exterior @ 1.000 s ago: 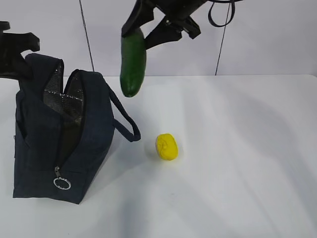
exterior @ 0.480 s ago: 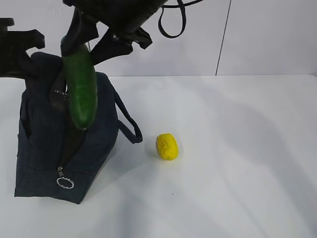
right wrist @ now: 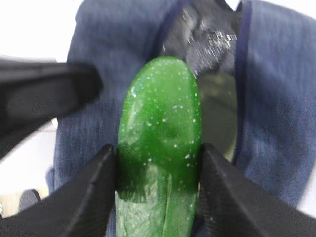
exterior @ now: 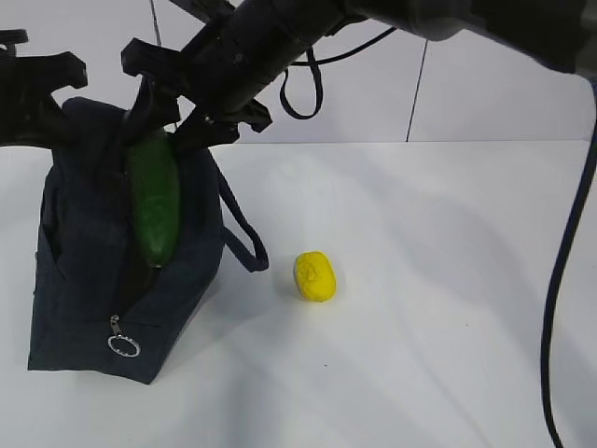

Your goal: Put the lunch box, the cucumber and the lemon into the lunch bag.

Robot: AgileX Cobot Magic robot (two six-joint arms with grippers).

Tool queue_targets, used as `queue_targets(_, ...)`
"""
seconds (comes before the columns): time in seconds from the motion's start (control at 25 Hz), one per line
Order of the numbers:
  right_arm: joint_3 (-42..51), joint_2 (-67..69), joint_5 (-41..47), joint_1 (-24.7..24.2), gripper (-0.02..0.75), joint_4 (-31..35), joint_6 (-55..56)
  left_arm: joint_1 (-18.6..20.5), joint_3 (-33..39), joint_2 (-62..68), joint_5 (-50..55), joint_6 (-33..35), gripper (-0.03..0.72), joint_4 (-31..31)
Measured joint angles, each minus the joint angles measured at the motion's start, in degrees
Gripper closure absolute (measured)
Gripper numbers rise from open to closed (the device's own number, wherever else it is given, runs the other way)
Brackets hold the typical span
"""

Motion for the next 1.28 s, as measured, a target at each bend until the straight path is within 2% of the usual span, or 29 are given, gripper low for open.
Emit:
queue_targets(0.32,-0.12,1.74,-2.38,0.53,0.197,2.37,-2.56,0.00,0.00,0.00,0.00,0.00,0.694,-0.40)
queue_targets(0.56,-2.52,1.74,-0.91,0.55,0.181,2.85,-2.78,0.00,0.00,0.00,0.10,0.00,0.694,-0.40)
queue_targets(0.76,-8.94,1.74,6.26,-0.77,0.181,2.66,-2.90,0.00,0.00,0.00,0.10,0.00,0.694,-0.44)
queue_targets(0.96,-13.38,1.60,7.83,-2.87,0.181,-5.73,-0.42,0.00,0.00,0.00,0.10,0.00,0.694,-0.20)
queue_targets(1.12,-13.53,0.50,8.48,-3.56,0.181,-14.18,1.69,0.00,0.00,0.00,0.21,0.00,0.694,0.12)
queue_targets(1.28,-12.73,-2.11,8.61,-3.56,0.181,-19.19,3.50,0.00,0.00,0.00,0.44,0.00,0.694,0.22)
